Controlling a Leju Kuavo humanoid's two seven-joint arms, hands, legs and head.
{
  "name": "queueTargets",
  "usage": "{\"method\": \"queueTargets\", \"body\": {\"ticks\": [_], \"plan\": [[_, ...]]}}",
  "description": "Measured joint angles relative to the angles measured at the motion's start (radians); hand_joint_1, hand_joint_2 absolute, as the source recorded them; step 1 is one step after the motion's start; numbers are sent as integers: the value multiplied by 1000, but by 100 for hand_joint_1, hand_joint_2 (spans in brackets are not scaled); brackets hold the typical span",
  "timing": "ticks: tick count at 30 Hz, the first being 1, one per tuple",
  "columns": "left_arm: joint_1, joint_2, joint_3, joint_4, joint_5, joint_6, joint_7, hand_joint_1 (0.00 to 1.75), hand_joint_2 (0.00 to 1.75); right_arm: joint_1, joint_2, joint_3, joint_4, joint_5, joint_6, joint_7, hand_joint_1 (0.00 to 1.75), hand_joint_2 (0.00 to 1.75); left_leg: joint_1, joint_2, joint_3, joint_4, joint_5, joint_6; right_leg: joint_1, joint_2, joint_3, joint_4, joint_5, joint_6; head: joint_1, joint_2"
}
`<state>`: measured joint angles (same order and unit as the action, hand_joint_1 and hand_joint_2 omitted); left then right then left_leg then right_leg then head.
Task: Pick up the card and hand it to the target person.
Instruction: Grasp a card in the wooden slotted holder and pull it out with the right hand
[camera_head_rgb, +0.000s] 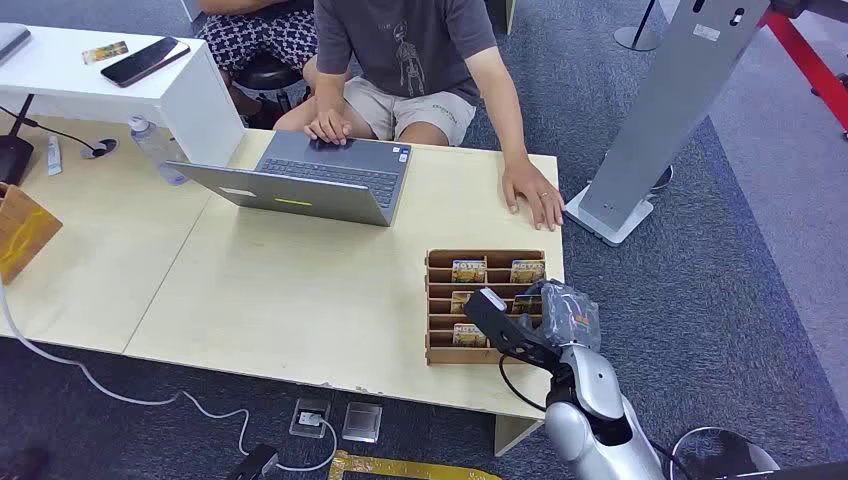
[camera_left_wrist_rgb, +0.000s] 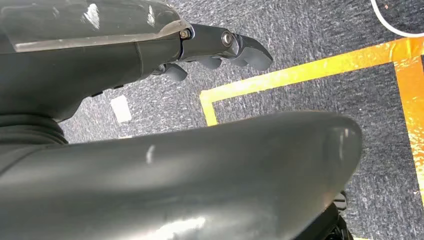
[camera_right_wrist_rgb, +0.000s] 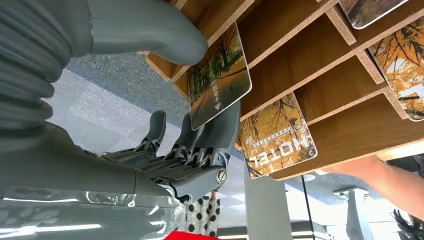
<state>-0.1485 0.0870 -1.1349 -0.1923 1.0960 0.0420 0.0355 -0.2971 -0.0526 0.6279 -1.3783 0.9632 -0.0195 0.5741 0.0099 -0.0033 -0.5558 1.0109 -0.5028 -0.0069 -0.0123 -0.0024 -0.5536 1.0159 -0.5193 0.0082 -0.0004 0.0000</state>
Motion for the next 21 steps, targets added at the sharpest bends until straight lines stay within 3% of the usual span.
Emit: {"method": "queueTargets", "body": {"ticks": [5,14,21], "plan": [[0,0,0,0,0,0,0,0,0,1,0,0,0,2,-1,-1,99,175,0,0,0,0,0,0,0,0,0,0,0,0,0,0],[0,0,0,0,-2,0,0,0,0,1,0,0,2,14,-21,-19,147,175,0,0,0,0,0,0,0,0,0,0,0,0,0,0],[0,0,0,0,-8,0,0,0,0,1,0,0,2,15,-32,-27,147,175,0,0,0,0,0,0,0,0,0,0,0,0,0,0]]}}
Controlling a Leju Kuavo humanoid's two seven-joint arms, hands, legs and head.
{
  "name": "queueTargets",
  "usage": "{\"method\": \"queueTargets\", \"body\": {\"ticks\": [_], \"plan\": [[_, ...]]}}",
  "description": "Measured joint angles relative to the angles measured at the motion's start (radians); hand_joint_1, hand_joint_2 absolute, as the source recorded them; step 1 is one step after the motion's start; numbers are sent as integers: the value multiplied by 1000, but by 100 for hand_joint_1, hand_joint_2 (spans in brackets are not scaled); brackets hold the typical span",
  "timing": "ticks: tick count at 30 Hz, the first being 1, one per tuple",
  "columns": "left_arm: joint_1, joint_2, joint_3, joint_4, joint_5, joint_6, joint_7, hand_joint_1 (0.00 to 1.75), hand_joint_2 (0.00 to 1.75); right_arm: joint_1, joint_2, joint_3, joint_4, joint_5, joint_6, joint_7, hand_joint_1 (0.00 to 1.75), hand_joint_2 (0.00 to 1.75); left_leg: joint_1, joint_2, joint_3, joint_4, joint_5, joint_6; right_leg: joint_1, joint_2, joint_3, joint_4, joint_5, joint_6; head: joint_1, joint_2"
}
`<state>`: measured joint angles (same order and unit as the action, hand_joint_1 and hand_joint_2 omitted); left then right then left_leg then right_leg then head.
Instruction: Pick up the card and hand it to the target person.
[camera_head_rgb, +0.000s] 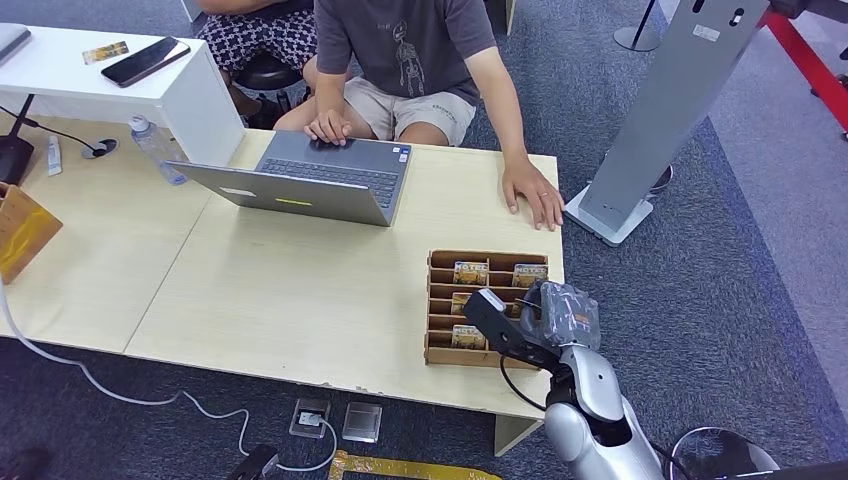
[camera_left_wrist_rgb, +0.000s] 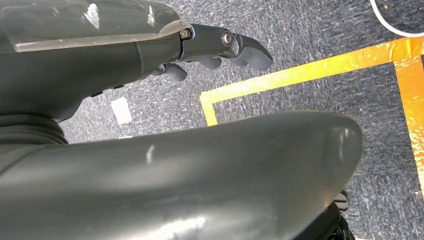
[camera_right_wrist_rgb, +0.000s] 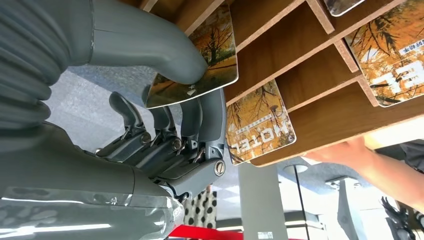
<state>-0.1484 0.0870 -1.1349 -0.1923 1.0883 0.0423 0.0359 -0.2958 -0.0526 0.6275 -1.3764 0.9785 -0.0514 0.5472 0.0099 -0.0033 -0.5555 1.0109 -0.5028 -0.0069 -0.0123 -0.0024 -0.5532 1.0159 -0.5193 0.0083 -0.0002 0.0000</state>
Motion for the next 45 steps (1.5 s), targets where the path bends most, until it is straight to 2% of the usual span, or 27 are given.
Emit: {"method": "queueTargets", "body": {"ticks": [19,31,37,45], "plan": [[1,0,0,0,0,8,-17,0,0,7,0,0,-11,5,-21,-20,147,175,0,0,0,0,0,0,0,0,0,0,0,0,0,0],[12,0,4,0,9,6,-26,0,0,43,-24,-2,-237,18,-25,-18,147,175,0,0,0,0,0,0,0,0,0,0,0,0,0,0],[11,0,4,0,9,4,-26,0,0,50,-38,-3,-297,11,-20,-20,147,175,0,0,0,0,0,0,0,0,0,0,0,0,0,0],[3,0,2,0,-13,-1,-7,0,0,8,-32,-2,-237,-67,-60,-112,147,175,0,0,-1,0,0,0,0,0,0,0,0,0,0,0]]}}
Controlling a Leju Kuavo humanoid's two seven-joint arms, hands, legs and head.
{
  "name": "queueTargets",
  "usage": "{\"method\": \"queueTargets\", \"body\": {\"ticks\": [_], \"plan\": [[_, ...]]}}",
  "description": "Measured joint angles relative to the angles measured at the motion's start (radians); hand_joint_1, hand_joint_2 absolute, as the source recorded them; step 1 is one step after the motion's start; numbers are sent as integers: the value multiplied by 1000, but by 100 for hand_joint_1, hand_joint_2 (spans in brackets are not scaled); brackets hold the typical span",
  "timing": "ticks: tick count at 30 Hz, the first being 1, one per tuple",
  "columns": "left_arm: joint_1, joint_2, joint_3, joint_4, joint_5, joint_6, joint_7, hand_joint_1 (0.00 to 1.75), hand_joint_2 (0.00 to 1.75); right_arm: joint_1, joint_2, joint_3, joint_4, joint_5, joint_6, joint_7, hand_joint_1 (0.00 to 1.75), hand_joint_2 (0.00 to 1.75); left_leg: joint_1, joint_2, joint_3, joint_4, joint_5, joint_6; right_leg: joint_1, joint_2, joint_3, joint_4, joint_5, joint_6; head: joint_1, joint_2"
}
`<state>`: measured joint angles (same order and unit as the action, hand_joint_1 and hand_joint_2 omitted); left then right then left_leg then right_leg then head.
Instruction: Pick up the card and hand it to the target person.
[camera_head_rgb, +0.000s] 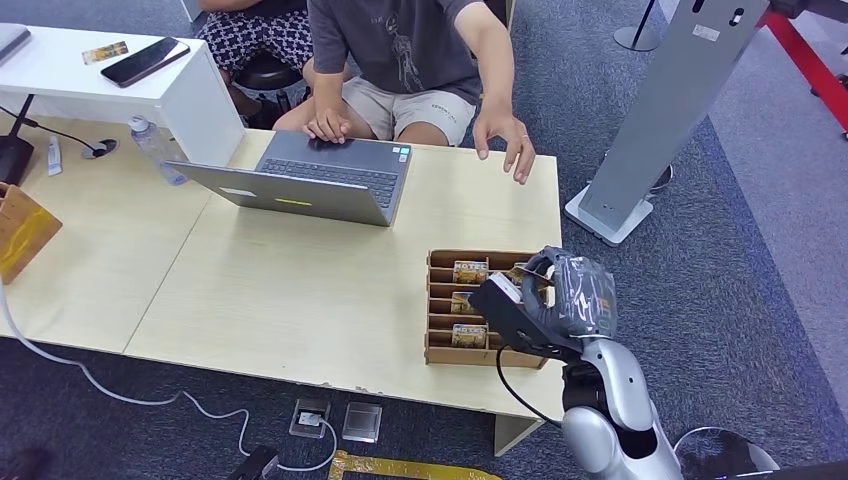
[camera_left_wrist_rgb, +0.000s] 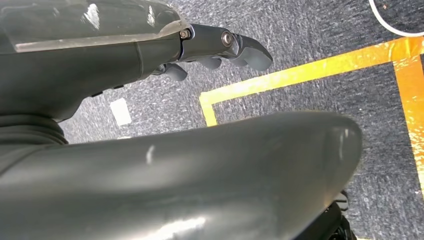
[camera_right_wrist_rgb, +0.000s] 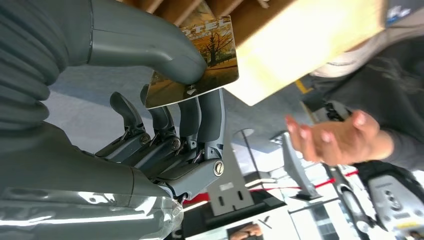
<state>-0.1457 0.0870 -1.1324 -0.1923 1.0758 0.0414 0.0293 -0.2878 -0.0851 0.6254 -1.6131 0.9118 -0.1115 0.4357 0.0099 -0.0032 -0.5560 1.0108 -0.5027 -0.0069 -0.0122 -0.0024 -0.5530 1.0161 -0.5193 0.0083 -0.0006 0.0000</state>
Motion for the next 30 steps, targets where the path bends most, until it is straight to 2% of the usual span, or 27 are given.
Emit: {"method": "queueTargets", "body": {"ticks": [3,8,16,26,30], "plan": [[-10,-1,0,0,-12,-2,11,0,0,-63,23,1,83,-10,-45,-53,147,175,0,0,0,0,1,0,0,0,0,0,0,0,0,0],[-26,-8,-1,0,-30,-9,26,0,0,-222,78,3,265,-2,-126,-113,147,175,0,-1,0,0,2,0,0,0,0,1,1,0,-1,0],[-42,-16,-5,0,-52,-17,44,0,0,-454,160,6,582,22,-164,-143,147,175,0,-2,-1,0,2,0,0,-1,0,1,1,0,-1,0],[-51,-21,-6,0,-53,-27,47,0,0,-564,235,24,841,43,-176,-163,147,175,0,-1,0,0,2,0,0,-1,-1,1,1,0,-1,0],[-53,-21,-7,0,-54,-31,47,0,0,-584,255,29,916,42,-181,-167,0,175,0,-1,0,0,2,0,0,-1,0,1,1,0,-1,0]]}}
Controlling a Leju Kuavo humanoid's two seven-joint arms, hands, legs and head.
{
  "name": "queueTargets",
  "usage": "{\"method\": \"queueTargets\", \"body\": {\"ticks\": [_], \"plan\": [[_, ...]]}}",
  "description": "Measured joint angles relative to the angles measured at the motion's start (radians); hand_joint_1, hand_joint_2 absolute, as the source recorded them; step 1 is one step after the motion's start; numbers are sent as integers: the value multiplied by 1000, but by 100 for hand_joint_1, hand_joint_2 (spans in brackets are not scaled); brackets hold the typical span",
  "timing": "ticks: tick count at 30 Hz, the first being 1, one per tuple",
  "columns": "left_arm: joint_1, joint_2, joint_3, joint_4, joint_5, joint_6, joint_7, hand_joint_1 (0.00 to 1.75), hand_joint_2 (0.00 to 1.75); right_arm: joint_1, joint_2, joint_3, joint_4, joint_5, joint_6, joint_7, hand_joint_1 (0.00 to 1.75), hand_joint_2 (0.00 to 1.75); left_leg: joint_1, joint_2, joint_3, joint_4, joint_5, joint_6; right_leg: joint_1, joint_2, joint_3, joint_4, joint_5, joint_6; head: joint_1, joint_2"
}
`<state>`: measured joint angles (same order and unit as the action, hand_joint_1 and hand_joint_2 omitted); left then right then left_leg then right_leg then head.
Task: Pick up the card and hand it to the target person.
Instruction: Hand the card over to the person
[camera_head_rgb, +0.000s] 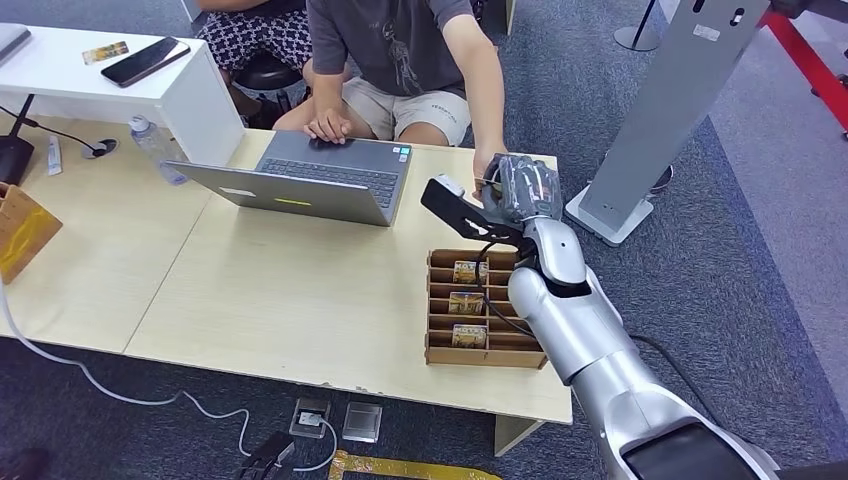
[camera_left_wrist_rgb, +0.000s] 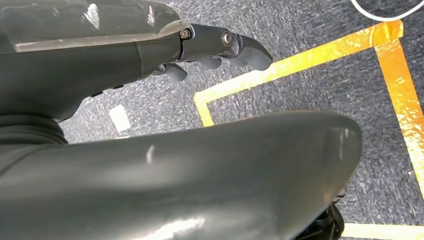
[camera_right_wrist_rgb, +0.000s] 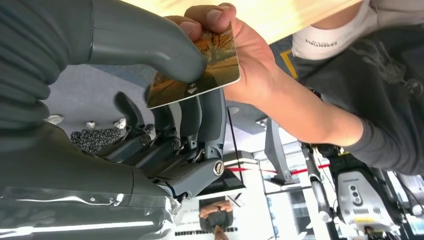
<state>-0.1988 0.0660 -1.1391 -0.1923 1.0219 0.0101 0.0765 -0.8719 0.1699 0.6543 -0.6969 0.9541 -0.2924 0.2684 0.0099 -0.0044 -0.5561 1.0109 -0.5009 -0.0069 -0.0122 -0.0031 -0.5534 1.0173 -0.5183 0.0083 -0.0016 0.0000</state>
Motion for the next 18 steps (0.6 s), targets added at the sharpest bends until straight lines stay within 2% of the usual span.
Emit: {"method": "queueTargets", "body": {"ticks": [18], "plan": [[-1,0,0,0,-1,-4,-4,0,0,-23,16,0,96,-5,-14,-9,0,175,0,0,0,0,0,0,0,0,0,0,0,0,1,0]]}}
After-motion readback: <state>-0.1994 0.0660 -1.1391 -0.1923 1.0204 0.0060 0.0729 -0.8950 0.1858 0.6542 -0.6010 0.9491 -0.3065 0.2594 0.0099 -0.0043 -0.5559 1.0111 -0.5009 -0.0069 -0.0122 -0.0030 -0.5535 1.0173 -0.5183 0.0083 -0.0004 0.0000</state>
